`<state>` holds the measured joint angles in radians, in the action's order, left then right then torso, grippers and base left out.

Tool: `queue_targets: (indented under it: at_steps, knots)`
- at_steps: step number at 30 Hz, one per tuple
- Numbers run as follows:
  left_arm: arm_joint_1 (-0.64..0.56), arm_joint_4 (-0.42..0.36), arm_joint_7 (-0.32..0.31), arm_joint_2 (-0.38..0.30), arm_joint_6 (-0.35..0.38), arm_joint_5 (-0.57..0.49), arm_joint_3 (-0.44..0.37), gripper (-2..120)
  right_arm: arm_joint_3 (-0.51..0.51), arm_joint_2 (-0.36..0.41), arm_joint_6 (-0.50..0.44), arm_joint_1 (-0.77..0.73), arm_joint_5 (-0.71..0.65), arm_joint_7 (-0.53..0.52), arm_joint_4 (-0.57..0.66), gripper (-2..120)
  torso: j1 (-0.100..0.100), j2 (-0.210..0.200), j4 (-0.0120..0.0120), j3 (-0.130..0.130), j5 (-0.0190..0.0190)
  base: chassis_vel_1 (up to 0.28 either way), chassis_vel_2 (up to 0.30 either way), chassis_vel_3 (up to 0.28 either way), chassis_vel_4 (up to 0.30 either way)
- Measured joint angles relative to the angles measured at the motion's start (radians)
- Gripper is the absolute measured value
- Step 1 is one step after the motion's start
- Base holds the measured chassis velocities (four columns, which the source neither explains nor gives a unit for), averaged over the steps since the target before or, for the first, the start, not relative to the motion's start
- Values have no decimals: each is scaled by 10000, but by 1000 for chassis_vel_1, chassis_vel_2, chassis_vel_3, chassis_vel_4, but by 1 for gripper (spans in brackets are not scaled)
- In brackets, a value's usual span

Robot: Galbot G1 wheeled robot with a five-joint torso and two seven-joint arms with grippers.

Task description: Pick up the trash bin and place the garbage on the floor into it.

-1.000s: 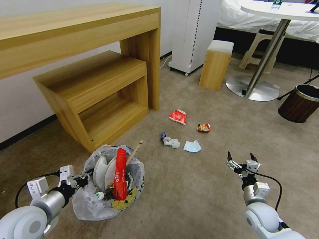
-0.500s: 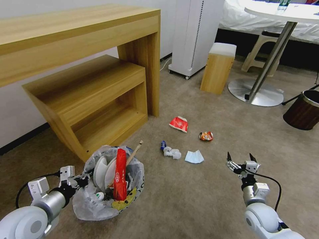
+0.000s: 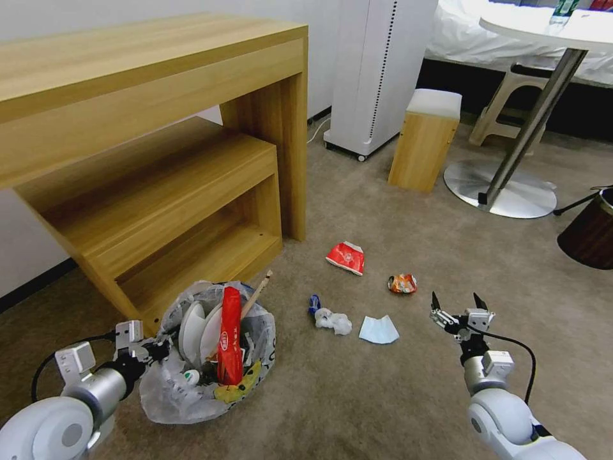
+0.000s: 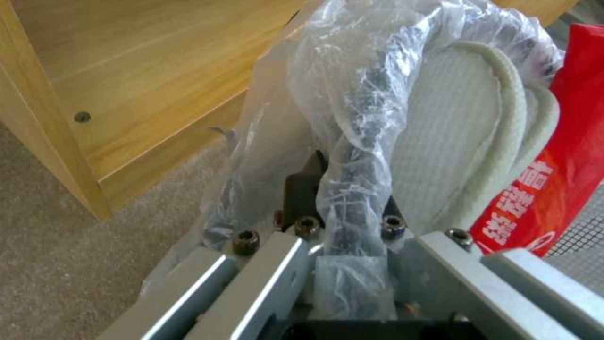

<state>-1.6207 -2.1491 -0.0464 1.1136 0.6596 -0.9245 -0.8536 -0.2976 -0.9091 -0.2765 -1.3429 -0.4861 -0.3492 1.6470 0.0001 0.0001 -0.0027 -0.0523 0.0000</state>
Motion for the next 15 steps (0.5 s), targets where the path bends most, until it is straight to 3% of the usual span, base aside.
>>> queue_targets:
  at_steps: [5, 8, 9, 11, 15]
  knots:
    - [18, 64, 1, 4, 2, -4, 11, 1, 16, 199, 87, 49, -511, 796, -27, 100, -1, 0, -1, 3, -1, 0, 0, 0, 0]
    - [21, 151, 62, 35, -23, 44, 17, 1, 25, 434, -79, 243, -1655, 2324, -494, 100, -1, 0, -1, 2, -1, 0, 0, 0, 0]
    - [21, 151, 62, 35, -23, 44, 17, 1, 25, 434, -79, 243, -1655, 2324, -494, 100, -1, 0, -1, 2, -1, 0, 0, 0, 0]
    - [31, 185, 78, 48, -46, 49, 16, 1, 99, 549, -530, 521, -2421, 3712, -1160, 100, -1, 0, 0, 2, 0, 0, 0, 0, 0]
    - [37, 247, 109, 82, -78, 68, 4, 1, 443, 635, -950, 1006, -3078, 4888, -2159, 100, -1, -1, 0, 2, 0, 0, 0, 0, 0]
